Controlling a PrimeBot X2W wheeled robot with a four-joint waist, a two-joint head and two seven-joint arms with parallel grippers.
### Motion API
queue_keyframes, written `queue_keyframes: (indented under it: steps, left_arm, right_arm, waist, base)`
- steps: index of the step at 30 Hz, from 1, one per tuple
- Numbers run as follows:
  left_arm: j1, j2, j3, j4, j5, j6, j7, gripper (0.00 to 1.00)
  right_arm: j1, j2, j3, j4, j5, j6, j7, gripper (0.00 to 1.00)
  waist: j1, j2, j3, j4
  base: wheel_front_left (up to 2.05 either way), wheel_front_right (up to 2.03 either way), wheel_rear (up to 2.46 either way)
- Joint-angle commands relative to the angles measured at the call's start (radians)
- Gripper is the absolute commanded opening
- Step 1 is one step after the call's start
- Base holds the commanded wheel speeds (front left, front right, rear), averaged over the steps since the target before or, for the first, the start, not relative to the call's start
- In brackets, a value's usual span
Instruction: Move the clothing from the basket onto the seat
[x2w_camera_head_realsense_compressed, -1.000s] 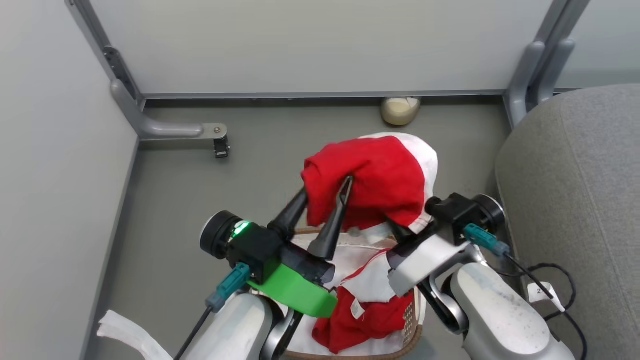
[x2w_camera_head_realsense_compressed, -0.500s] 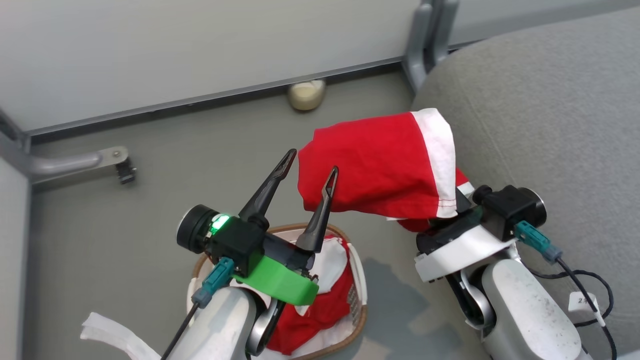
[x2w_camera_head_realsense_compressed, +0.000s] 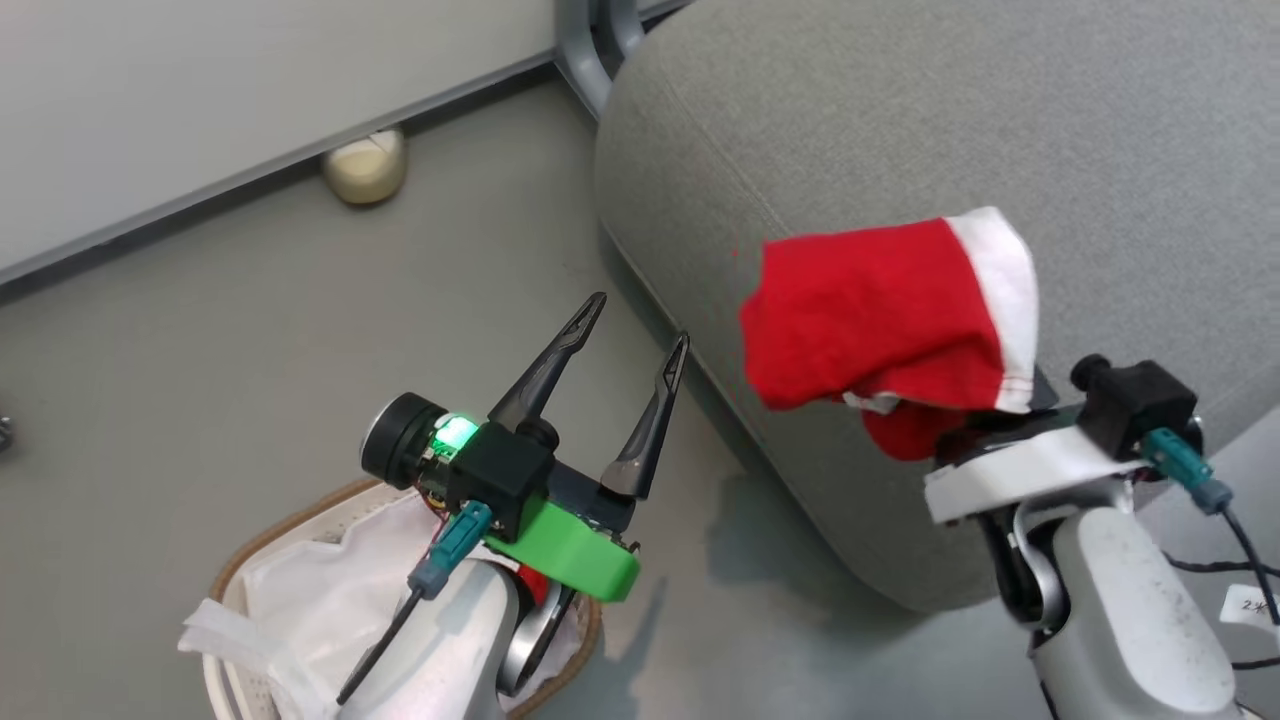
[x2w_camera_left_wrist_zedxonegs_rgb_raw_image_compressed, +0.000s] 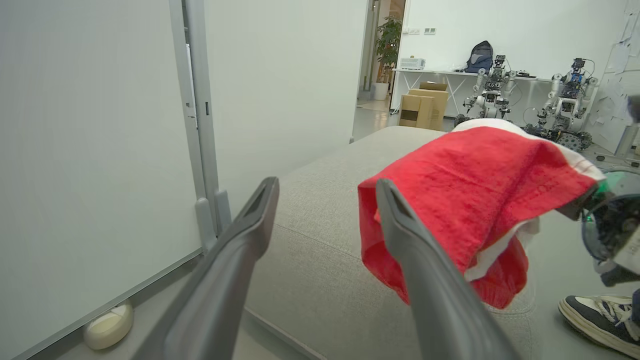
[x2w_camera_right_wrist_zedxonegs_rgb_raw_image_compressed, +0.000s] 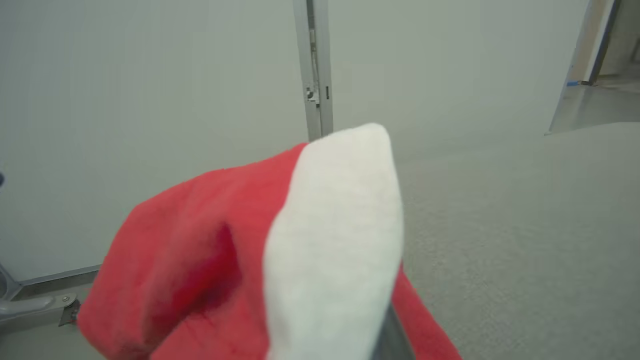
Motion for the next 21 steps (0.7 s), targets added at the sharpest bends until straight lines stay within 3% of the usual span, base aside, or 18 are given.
queue_keyframes:
  steps: [1,7,21]
  left_arm:
    - [-0.022,0.021,0.000,0.009,0.004,-0.004,0.001,1.00]
    - [-0.058,0.051,-0.036,0.031,0.004,-0.004,0.001,1.00]
    - [-0.138,0.096,-0.055,0.043,0.015,-0.003,0.001,1.00]
  right_arm:
    - [-0.042,0.001,-0.028,0.019,-0.013,-0.001,-0.002,0.00]
    - [-0.193,-0.037,-0.148,0.128,-0.046,-0.001,-0.002,0.00]
    - [-0.559,-0.271,-0.329,0.405,-0.167,-0.001,-0.002,0.00]
  waist:
    - [0.0000,-0.0001,0.095,-0.061]
    - [0.0000,-0.0001,0.189,-0.027]
    - [0.0000,-0.0001,0.387,0.117]
  base:
    - [0.00,0.00,0.00]
    - [0.00,0.00,0.00]
    - [0.00,0.00,0.00]
